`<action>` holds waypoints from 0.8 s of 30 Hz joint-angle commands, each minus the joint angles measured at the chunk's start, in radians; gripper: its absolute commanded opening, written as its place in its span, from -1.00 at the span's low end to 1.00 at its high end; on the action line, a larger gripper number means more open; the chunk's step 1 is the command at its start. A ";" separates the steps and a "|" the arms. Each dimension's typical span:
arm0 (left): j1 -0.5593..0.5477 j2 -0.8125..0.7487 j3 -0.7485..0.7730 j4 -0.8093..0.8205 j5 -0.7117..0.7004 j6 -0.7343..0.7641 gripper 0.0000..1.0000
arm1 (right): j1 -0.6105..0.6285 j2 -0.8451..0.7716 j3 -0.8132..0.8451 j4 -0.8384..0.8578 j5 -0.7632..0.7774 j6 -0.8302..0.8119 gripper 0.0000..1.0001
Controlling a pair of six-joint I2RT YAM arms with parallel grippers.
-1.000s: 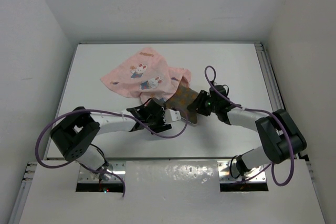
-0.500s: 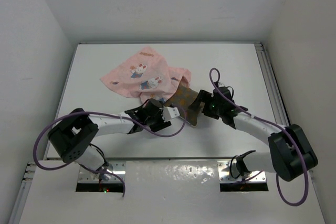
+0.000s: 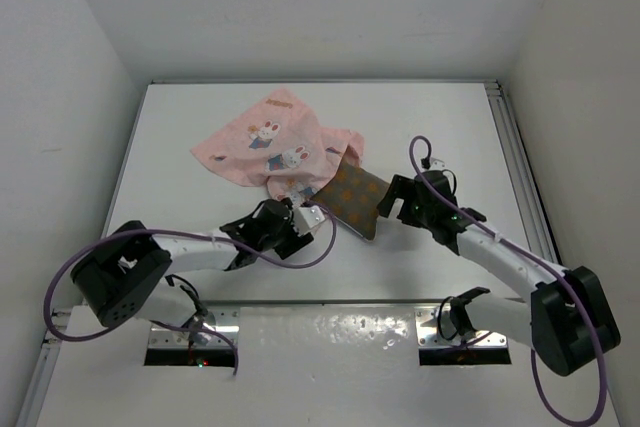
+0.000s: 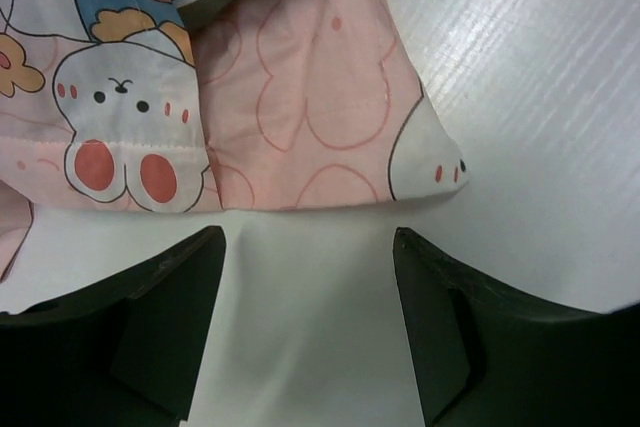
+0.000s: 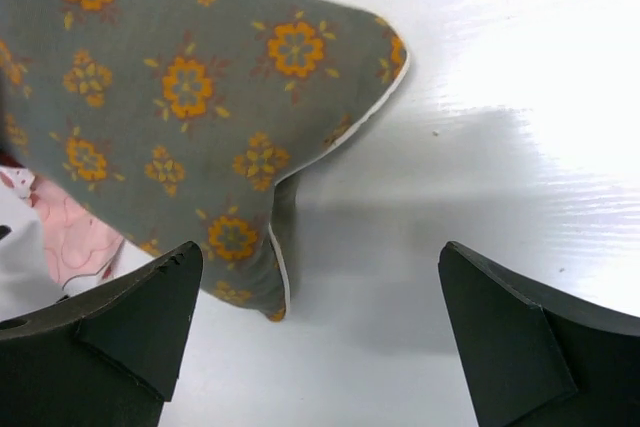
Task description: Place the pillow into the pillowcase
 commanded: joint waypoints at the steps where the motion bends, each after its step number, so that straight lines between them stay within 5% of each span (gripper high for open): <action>1: 0.026 0.066 0.026 -0.071 -0.007 -0.036 0.34 | -0.007 0.023 0.071 0.005 0.048 -0.026 0.98; 24: 0.003 -0.012 -0.050 -0.017 0.013 0.022 0.38 | -0.001 -0.245 -0.123 -0.082 0.104 0.105 0.98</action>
